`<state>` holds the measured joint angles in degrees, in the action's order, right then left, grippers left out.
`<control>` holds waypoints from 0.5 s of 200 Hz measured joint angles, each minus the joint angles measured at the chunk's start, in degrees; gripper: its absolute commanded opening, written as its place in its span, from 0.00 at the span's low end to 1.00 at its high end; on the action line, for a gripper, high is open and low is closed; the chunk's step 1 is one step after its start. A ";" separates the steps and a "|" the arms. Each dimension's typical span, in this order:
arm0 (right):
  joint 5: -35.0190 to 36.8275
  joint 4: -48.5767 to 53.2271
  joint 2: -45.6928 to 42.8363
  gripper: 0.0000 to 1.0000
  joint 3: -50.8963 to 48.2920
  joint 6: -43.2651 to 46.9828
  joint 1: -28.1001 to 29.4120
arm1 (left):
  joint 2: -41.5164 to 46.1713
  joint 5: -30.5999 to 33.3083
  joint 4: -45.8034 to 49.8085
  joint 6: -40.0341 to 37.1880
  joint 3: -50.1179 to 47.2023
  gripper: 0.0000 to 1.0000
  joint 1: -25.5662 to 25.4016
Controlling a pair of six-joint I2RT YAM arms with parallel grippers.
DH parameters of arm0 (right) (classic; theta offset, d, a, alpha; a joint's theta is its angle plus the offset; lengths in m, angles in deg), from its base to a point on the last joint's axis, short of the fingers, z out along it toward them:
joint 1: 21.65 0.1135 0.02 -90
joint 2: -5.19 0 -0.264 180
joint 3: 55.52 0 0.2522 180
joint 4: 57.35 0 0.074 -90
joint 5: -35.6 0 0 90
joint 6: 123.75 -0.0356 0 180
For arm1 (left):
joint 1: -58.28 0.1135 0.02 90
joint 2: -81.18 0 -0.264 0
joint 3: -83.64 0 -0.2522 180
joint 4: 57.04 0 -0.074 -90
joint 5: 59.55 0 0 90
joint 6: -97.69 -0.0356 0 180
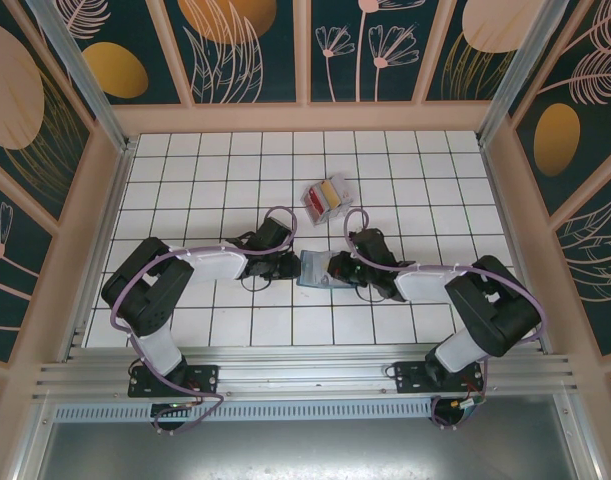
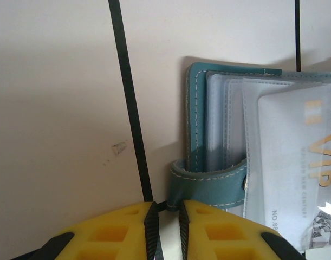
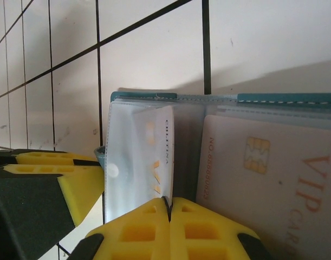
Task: Put the credit cards into the card holder
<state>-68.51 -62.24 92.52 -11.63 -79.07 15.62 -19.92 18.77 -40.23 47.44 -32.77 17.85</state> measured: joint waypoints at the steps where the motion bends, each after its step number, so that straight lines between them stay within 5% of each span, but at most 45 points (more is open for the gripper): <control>1: 0.20 0.09 0.02 0.01 0.07 0.00 0.04 | 0.00 0.00 0.00 -0.02 0.00 0.23 0.00; 100: 5.53 1.22 3.56 0.10 3.17 -1.36 3.41 | 0.00 0.24 0.00 0.61 0.00 0.22 -0.09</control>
<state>-62.98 -61.02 96.08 -8.46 -80.42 19.03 -19.92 19.01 -40.23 48.05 -32.77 17.77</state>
